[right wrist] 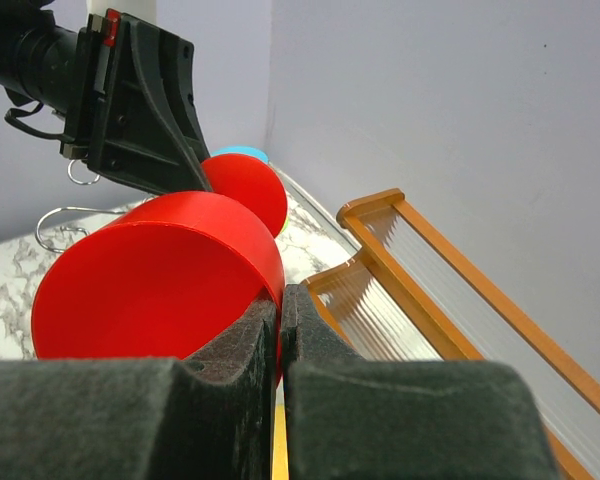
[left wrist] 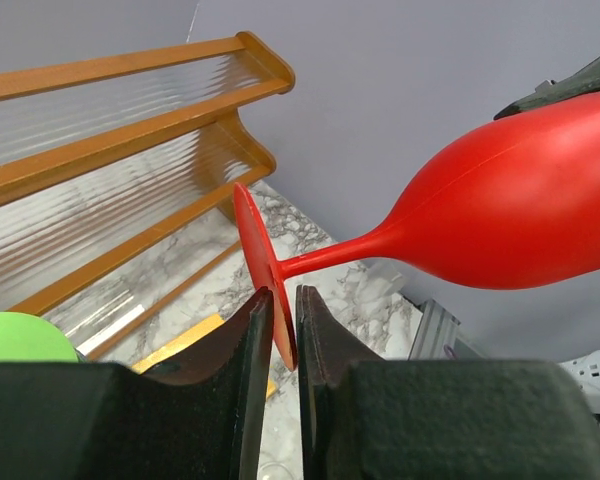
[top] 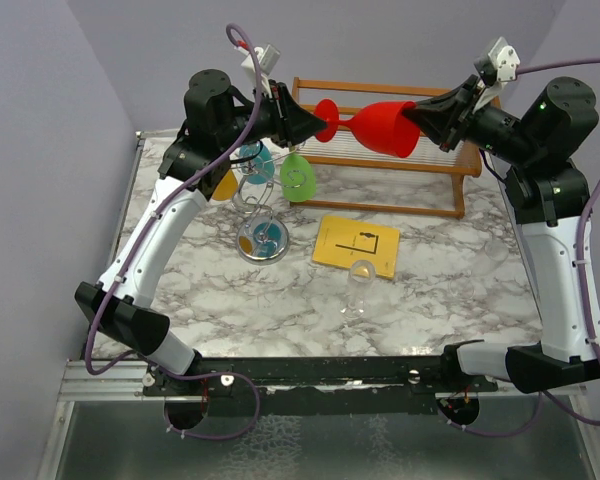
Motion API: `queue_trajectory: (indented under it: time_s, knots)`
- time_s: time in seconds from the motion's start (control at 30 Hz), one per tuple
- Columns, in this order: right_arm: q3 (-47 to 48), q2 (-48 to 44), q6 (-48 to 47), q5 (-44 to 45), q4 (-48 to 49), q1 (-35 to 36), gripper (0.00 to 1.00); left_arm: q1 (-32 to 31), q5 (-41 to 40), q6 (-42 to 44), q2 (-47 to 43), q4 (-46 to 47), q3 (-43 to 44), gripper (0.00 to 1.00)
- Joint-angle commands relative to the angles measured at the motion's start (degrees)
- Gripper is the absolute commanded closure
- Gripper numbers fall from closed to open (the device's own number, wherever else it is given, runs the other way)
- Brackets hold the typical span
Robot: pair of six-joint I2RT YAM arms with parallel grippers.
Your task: Place the wine glass upside down on the wine glass rack
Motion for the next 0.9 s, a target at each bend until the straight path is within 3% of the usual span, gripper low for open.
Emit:
queue_trajectory:
  time_s: [0.0,0.1,0.33,0.77,0.87]
  knots:
    - [-0.6,-0.9,0.75,-1.08,2.78,0.25,0.99,-0.39,1.3,-0.91,0.2,1.9,0.14,0.86]
    - [-1.38,-1.09,0.34,-0.66,2.84,0.26,0.99,-0.39,0.99,-0.56,0.14,1.64,0.3,0.99]
    - [-3.27,-1.74,-1.16,0.39,2.55,0.26,0.84,-0.35,-2.3,2.37,-0.87,-0.9,1.07,1.0]
    - [-3.01,-3.58,-7.0,3.02,-1.81,0.26,0.22,0.94,-12.48,12.45,-3.77,-7.84,3.79,1.0]
    - [-2.94,-4.05,-9.16,4.07,-3.42,0.26,0.13,2.04,-13.11,13.5,-4.26,-8.61,4.51,1.0]
